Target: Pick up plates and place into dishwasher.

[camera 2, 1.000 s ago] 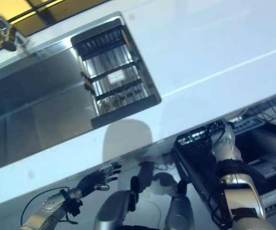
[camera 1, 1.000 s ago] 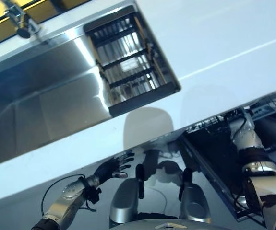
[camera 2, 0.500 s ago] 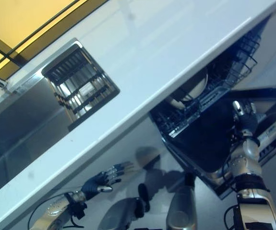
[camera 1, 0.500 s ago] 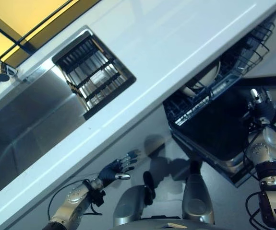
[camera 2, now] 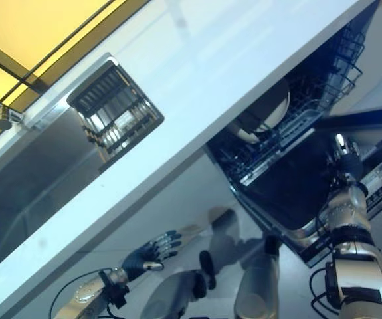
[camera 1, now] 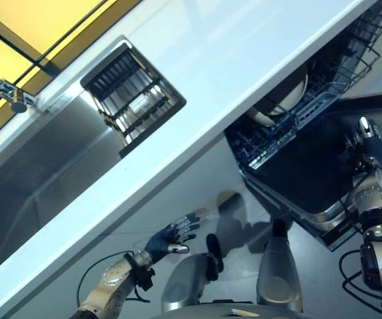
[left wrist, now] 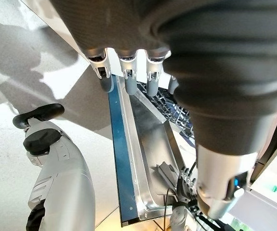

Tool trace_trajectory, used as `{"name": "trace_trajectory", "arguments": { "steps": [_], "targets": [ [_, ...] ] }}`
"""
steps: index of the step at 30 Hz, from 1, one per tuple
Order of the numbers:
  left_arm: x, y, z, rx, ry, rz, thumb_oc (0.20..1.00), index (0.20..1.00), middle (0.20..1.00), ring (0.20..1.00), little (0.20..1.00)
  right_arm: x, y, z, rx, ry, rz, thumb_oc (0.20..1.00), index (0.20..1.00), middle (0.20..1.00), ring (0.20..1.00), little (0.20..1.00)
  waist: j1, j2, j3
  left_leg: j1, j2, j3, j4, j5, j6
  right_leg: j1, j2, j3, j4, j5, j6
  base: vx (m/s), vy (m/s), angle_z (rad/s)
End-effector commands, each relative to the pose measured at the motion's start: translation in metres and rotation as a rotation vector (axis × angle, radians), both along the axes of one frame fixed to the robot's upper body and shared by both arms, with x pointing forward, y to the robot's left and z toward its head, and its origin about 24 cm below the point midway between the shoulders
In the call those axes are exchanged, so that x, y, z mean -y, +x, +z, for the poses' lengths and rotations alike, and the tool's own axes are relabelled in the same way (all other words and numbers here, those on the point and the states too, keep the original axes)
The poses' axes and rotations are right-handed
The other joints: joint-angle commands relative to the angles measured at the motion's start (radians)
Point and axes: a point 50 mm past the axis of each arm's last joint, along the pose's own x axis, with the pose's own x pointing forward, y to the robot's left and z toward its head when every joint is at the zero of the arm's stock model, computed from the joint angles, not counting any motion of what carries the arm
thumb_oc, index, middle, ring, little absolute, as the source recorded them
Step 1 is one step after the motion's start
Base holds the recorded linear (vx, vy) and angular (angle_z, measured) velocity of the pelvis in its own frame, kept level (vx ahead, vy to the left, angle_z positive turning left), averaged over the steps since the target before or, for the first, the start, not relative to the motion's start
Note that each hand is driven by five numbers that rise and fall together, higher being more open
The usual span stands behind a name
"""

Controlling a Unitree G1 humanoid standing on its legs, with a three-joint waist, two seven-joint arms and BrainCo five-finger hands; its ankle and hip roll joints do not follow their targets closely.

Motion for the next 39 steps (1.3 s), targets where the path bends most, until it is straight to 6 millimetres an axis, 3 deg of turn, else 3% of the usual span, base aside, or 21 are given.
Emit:
{"name": "trace_trajectory", "arguments": {
  "steps": [1, 15, 19, 27, 39],
  "targets": [
    [0.006, 0.0, 0.011, 0.05, -0.059, -0.002, 1.0, 1.0, 1.0, 1.0, 1.0, 0.002, 0.008, 0.011, 0.002, 0.082, -0.047, 1.0, 1.0, 1.0, 1.0, 1.0, 0.049, -0.007, -0.023, -0.08, 0.05, -0.059, 0.109, -0.025, -0.035, 0.037, -0.035, -0.009, 0.019, -0.049, 0.001, 0.04, 0.046, 0.17],
    [0.02, -0.004, 0.019, 0.043, -0.046, -0.055, 1.0, 1.0, 1.0, 1.0, 1.0, 0.029, 0.001, 0.028, -0.067, 0.323, -0.372, 1.0, 1.0, 1.0, 1.0, 1.0, 0.154, -0.017, -0.047, -0.093, 0.04, -0.138, 0.108, -0.008, -0.037, 0.066, -0.045, -0.076, 0.05, -0.068, -0.006, 0.02, 0.021, 0.21],
    [0.021, 0.004, 0.031, 0.088, -0.043, -0.061, 1.0, 1.0, 1.0, 1.0, 1.0, 0.025, 0.009, 0.042, -0.003, 0.295, -0.365, 1.0, 1.0, 1.0, 1.0, 1.0, 0.172, -0.027, -0.013, -0.133, 0.035, -0.148, 0.124, -0.001, -0.034, 0.037, -0.048, -0.091, 0.068, -0.059, -0.002, -0.1, -0.038, 0.2],
    [0.023, 0.018, 0.053, 0.201, -0.01, -0.068, 1.0, 1.0, 1.0, 1.0, 1.0, 0.018, 0.023, 0.07, 0.196, 0.416, -0.304, 1.0, 1.0, 1.0, 1.0, 1.0, 0.19, -0.047, 0.06, -0.212, 0.031, -0.155, 0.119, 0.024, -0.019, -0.034, -0.027, -0.101, 0.083, -0.043, 0.003, -0.13, -0.06, 0.1],
    [0.022, 0.029, 0.072, 0.27, -0.008, -0.06, 1.0, 1.0, 1.0, 1.0, 1.0, 0.01, 0.034, 0.094, 0.326, 0.461, -0.187, 1.0, 1.0, 1.0, 1.0, 1.0, 0.209, -0.063, 0.09, -0.272, 0.021, -0.154, 0.107, 0.039, -0.007, -0.083, -0.014, -0.116, 0.076, -0.034, 0.003, -0.05, -0.018, 0.03]
  ]
}}
